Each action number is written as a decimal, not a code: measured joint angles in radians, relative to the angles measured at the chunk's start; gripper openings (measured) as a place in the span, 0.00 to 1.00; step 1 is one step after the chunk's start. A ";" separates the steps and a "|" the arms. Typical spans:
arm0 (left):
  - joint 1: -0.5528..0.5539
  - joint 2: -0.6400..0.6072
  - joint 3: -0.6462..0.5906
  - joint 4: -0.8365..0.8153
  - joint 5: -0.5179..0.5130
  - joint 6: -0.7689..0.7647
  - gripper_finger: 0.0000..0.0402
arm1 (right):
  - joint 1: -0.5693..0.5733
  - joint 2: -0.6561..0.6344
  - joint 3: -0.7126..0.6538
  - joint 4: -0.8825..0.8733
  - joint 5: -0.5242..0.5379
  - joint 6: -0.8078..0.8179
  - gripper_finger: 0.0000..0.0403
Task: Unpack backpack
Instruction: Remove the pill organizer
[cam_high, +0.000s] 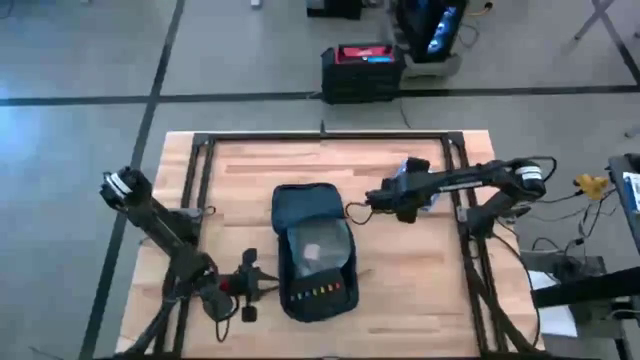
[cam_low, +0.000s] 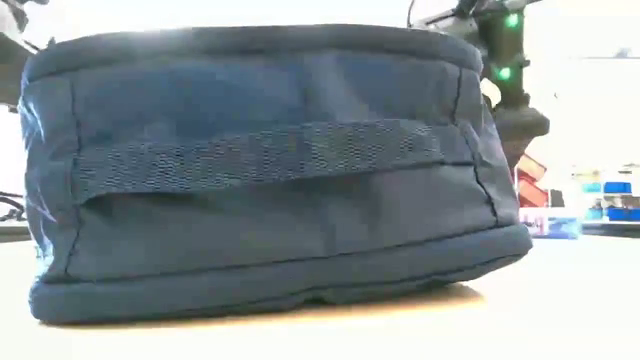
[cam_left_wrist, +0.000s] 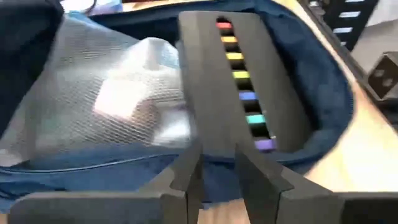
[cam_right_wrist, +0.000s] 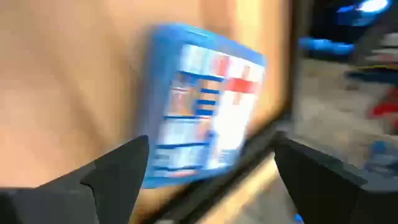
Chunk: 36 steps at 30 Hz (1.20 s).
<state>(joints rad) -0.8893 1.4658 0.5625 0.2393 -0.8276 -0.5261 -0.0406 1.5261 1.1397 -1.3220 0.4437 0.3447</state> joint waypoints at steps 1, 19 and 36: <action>-0.007 0.000 0.000 0.004 0.002 -0.007 0.20 | 0.015 0.000 0.014 0.016 -0.045 0.004 0.80; -0.017 0.237 0.204 0.243 0.317 0.462 0.20 | 0.298 0.079 0.167 0.757 -0.322 0.091 0.83; 0.250 0.401 0.374 -0.055 0.485 0.313 0.20 | 0.272 0.317 0.235 0.832 -0.651 0.250 0.78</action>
<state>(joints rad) -0.6398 1.8670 0.9365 0.1845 -0.3426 -0.2127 0.2314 1.8434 1.3743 -0.4895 -0.2077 0.5951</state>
